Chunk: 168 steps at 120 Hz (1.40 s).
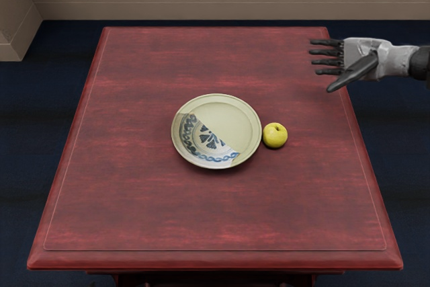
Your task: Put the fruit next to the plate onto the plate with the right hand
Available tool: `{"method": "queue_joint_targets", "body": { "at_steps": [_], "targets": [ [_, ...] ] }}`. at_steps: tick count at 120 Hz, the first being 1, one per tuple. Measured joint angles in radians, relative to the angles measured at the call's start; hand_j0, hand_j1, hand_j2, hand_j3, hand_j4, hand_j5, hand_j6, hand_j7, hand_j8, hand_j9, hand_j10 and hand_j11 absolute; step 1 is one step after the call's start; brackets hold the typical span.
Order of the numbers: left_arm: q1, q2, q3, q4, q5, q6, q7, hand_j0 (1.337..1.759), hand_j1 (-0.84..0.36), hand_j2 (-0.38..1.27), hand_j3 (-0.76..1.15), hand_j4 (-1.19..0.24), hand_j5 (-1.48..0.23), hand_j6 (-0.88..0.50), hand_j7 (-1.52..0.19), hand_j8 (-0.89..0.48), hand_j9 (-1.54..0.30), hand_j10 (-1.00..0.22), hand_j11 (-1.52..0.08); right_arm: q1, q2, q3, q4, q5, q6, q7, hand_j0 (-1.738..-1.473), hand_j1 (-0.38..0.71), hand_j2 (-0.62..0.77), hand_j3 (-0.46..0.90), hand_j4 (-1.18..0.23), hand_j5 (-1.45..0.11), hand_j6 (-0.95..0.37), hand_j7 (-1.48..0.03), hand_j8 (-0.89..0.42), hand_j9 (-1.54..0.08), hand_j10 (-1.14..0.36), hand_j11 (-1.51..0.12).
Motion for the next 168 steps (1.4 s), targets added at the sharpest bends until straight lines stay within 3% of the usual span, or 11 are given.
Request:
{"method": "queue_joint_targets", "body": {
  "at_steps": [29, 36, 49, 59, 81, 103, 118, 134, 158, 168],
  "targets": [
    [0.0, 0.0, 0.0, 0.0, 0.0, 0.0, 0.0, 1.658, 0.34, 0.0, 0.0, -0.01, -0.01, -0.01, -0.01, -0.01, -0.01, -0.01, -0.01, -0.006, -0.031, -0.003, 0.086, -0.025, 0.0, -0.015, -1.658, -0.35, 0.0, 0.0, 0.0, 0.0, 0.0, 0.0, 0.0, 0.0, 0.0, 0.0],
    [0.0, 0.0, 0.0, 0.0, 0.0, 0.0, 0.0, 1.658, 0.34, 0.0, 0.0, -0.01, -0.01, -0.01, -0.01, -0.01, -0.01, -0.01, -0.01, -0.012, -0.078, -0.008, 0.194, -0.056, 0.0, -0.021, -1.658, -0.35, 0.0, 0.0, 0.0, 0.0, 0.0, 0.0, 0.0, 0.0, 0.0, 0.0],
    [0.0, 0.0, 0.0, 0.0, 0.0, 0.0, 0.0, 1.658, 0.34, 0.0, 0.0, -0.01, -0.01, -0.01, -0.01, -0.01, -0.01, -0.01, -0.01, -0.041, -0.229, -0.035, 0.473, -0.087, -0.001, -0.027, -1.658, -0.35, 0.0, 0.0, 0.0, 0.0, 0.0, 0.0, 0.0, 0.0, 0.0, 0.0],
    [0.0, 0.0, 0.0, 0.0, 0.0, 0.0, 0.0, 1.658, 0.34, 0.0, 0.0, -0.01, -0.01, -0.01, -0.01, -0.01, -0.01, -0.01, -0.01, -0.048, -0.292, -0.051, 0.605, -0.102, -0.023, -0.029, -1.658, -0.35, 0.0, 0.0, 0.0, 0.0, 0.0, 0.0, 0.0, 0.0, 0.0, 0.0],
    [0.0, 0.0, 0.0, 0.0, 0.0, 0.0, 0.0, 1.658, 0.34, 0.0, 0.0, -0.01, -0.01, -0.01, -0.01, -0.01, -0.01, -0.01, -0.01, -0.044, -0.198, -0.088, 0.725, -0.369, -0.35, -0.037, -1.658, -0.35, 0.0, 0.0, 0.0, 0.0, 0.0, 0.0, 0.0, 0.0, 0.0, 0.0],
    [0.0, 0.0, 0.0, 0.0, 0.0, 0.0, 0.0, 1.658, 0.34, 0.0, 0.0, -0.01, -0.01, -0.01, -0.01, -0.01, -0.01, -0.01, -0.01, -0.018, -0.174, -0.27, 0.87, -0.483, -0.705, -0.039, -1.658, -0.35, 0.0, 0.0, 0.0, 0.0, 0.0, 0.0, 0.0, 0.0, 0.0, 0.0],
    [0.0, 0.0, 0.0, 0.0, 0.0, 0.0, 0.0, 1.658, 0.34, 0.0, 0.0, -0.01, -0.01, -0.01, -0.01, -0.01, -0.01, -0.01, -0.01, 0.022, -0.15, -0.446, 0.918, -0.521, -0.905, -0.039, -1.658, -0.35, 0.0, 0.0, 0.0, 0.0, 0.0, 0.0, 0.0, 0.0, 0.0, 0.0],
    [0.0, 0.0, 0.0, 0.0, 0.0, 0.0, 0.0, 1.658, 0.34, 0.0, 0.0, -0.01, -0.01, -0.01, -0.01, -0.01, -0.01, -0.01, -0.01, 0.119, -0.073, -0.648, 0.933, -0.534, -1.121, -0.039, -1.658, -0.35, 0.0, 0.0, 0.0, 0.0, 0.0, 0.0, 0.0, 0.0, 0.0, 0.0],
    [0.0, 0.0, 0.0, 0.0, 0.0, 0.0, 0.0, 1.658, 0.34, 0.0, 0.0, -0.01, -0.01, -0.01, -0.01, -0.01, -0.01, -0.01, -0.01, 0.177, -0.017, -0.805, 0.93, -0.538, -1.207, -0.039, -1.658, -0.35, 0.0, 0.0, 0.0, 0.0, 0.0, 0.0, 0.0, 0.0, 0.0, 0.0],
    [0.0, 0.0, 0.0, 0.0, 0.0, 0.0, 0.0, 1.658, 0.34, 0.0, 0.0, -0.01, -0.01, -0.01, -0.01, -0.01, -0.01, -0.01, -0.01, 0.214, 0.012, -0.869, 0.893, -0.533, -1.216, -0.039, -1.658, -0.35, 0.0, 0.0, 0.0, 0.0, 0.0, 0.0, 0.0, 0.0, 0.0, 0.0]
  ]
}}
